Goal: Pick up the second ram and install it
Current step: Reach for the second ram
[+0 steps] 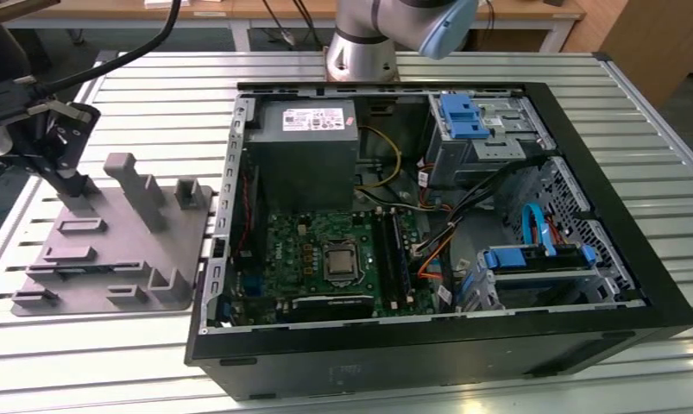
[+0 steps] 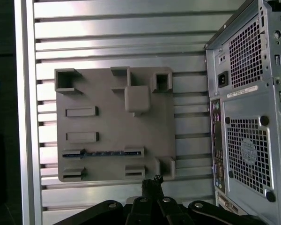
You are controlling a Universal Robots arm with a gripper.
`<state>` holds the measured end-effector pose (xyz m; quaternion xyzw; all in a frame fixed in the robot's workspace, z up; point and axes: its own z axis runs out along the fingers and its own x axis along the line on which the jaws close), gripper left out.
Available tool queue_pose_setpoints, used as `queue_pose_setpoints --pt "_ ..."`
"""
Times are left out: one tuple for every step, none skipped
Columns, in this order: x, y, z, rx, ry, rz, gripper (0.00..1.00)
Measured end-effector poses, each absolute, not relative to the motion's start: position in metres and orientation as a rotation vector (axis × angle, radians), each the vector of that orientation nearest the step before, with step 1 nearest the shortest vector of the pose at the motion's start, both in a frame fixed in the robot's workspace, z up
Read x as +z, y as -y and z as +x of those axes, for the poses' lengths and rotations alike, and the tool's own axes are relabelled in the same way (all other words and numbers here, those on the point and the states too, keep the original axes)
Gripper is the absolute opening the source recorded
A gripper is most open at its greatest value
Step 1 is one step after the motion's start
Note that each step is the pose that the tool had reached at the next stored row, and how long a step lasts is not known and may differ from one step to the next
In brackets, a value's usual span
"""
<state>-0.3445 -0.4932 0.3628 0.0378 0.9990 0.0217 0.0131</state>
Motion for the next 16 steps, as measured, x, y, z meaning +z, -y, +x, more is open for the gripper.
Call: queue_pose_setpoints --pt "0.362 0.494 -0.345 0.068 -3.113 0.118 0.1" --pt "0.362 0.495 -0.345 0.068 -3.112 0.118 0.1" --pt "0.361 0.495 -0.345 0.068 -3.113 0.118 0.1" --pt "0.361 0.496 -0.345 0.068 -3.112 0.118 0.1" --pt "0.361 0.497 -0.345 0.068 -3.112 0.118 0.1" --pt "0.36 0.497 -0.346 0.068 -3.112 0.118 0.1" --pt "0.36 0.498 -0.346 0.068 -3.113 0.118 0.1" --pt "0.359 0.499 -0.346 0.068 -3.113 0.118 0.1" --pt "0.359 0.499 -0.346 0.068 -3.112 0.118 0.1" --pt "0.358 0.5 -0.346 0.068 -3.112 0.118 0.1" --pt "0.358 0.501 -0.346 0.068 -3.112 0.118 0.1" --pt "0.358 0.501 -0.346 0.068 -3.112 0.118 0.1" --pt "0.357 0.502 -0.347 0.068 -3.113 0.118 0.1" --pt "0.357 0.503 -0.347 0.068 -3.113 0.118 0.1" --pt "0.356 0.503 -0.347 0.068 -3.112 0.118 0.1" --pt "0.356 0.504 -0.347 0.068 -3.112 0.118 0.1"
